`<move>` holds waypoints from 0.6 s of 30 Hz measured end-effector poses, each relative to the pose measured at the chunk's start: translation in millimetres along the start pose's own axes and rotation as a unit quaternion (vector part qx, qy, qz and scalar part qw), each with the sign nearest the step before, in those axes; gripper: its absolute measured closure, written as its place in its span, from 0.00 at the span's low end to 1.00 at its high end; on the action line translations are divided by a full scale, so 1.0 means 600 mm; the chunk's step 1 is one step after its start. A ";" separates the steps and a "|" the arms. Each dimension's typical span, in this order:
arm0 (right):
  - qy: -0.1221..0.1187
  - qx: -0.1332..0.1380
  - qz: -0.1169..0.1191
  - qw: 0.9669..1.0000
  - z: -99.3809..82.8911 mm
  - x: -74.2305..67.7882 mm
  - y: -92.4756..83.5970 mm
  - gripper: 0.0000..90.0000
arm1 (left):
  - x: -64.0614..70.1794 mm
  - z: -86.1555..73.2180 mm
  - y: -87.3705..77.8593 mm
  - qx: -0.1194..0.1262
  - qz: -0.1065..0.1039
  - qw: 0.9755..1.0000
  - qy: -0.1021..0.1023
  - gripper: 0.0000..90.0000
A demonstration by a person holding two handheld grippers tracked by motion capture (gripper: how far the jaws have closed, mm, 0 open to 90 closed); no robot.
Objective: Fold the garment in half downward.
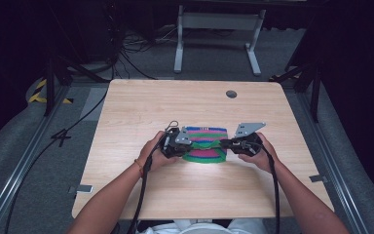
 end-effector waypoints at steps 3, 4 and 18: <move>-0.005 -0.012 0.002 1.000 -0.015 -0.010 -0.001 0.92 | 0.006 -0.002 -0.001 -0.001 -0.008 1.000 0.001 0.89; -0.006 -0.016 0.003 1.000 -0.019 -0.012 0.000 0.92 | 0.012 -0.006 0.000 -0.006 -0.011 1.000 0.000 0.89; -0.007 -0.055 0.012 0.998 -0.067 -0.028 0.014 0.87 | 0.029 -0.028 0.002 -0.013 -0.019 1.000 -0.005 0.80</move>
Point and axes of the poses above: each handheld gripper's, and its own axes: y roughly forward along the jaws, z roughly out of its top, x roughly to its right, the point moved 5 cm from there along y, roughly forward along the jaws, and after that the axes turned 15 degrees about y, right-handed, at the moved point
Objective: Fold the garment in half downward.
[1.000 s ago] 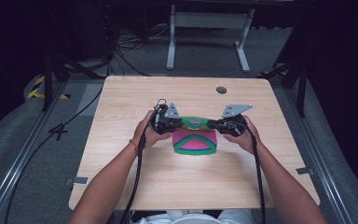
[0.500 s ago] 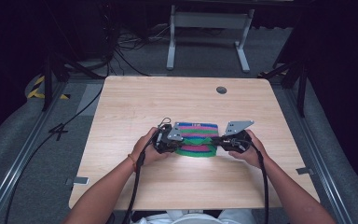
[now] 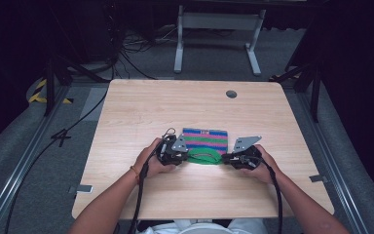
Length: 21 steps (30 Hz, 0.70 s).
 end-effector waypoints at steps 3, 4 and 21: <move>0.005 0.005 -0.007 1.000 0.000 0.004 0.000 0.87 | 0.000 -0.002 0.004 0.011 0.007 1.000 -0.004 0.78; 0.008 0.006 -0.009 1.000 -0.001 0.006 0.001 0.87 | -0.001 -0.002 0.005 0.010 0.009 1.000 -0.005 0.78; 0.043 0.022 -0.029 0.998 -0.001 0.028 0.001 0.85 | -0.016 0.002 0.013 0.017 0.009 0.999 -0.032 0.74</move>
Point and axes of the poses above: each handheld gripper's, and its own axes: y roughly forward along the jaws, z roughly out of its top, x roughly to its right, the point moved 5 cm from there along y, roughly forward along the jaws, and after that the axes turned 15 degrees about y, right-handed, at the moved point
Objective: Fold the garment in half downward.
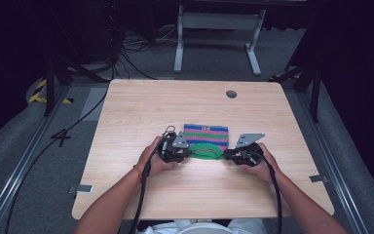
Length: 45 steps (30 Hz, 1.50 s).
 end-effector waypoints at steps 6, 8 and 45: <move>-0.014 0.005 -0.002 1.000 0.007 -0.013 -0.014 0.82 | 0.004 0.011 -0.026 0.010 -0.003 1.000 0.002 0.69; -0.017 0.009 -0.002 1.000 0.011 -0.018 -0.021 0.81 | 0.006 0.015 -0.034 0.011 -0.003 1.000 0.003 0.67; 0.024 0.010 -0.132 0.991 -0.105 0.046 -0.186 0.35 | 0.068 -0.153 -0.197 -0.076 0.081 0.992 -0.062 0.27</move>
Point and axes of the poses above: each handheld gripper's, and its own axes: y roughly forward along the jaws, z roughly out of its top, x roughly to its right, the point moved 5 cm from there along y, roughly forward along the jaws, and after that the axes turned 15 degrees about y, right-handed, at the moved point
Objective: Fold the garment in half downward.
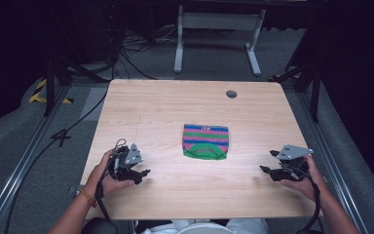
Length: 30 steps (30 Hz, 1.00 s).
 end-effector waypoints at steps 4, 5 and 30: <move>0.026 0.005 -0.008 1.000 -0.028 0.020 -0.010 0.33 | 0.003 -0.025 -0.003 0.003 0.000 1.000 -0.016 0.26; 0.035 0.004 -0.011 0.999 -0.035 0.023 -0.012 0.33 | 0.003 -0.035 -0.003 -0.003 0.003 1.000 -0.019 0.26; 0.157 0.023 -0.019 0.987 -0.120 0.075 -0.032 0.24 | -0.012 -0.101 -0.001 0.042 -0.008 0.989 -0.143 0.17</move>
Point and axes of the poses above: each handheld gripper's, and its own axes: y roughly forward along the jaws, z roughly out of its top, x roughly to its right, the point moved 5 cm from there along y, roughly forward along the jaws, and after that the axes turned 15 degrees about y, right-handed, at the moved point
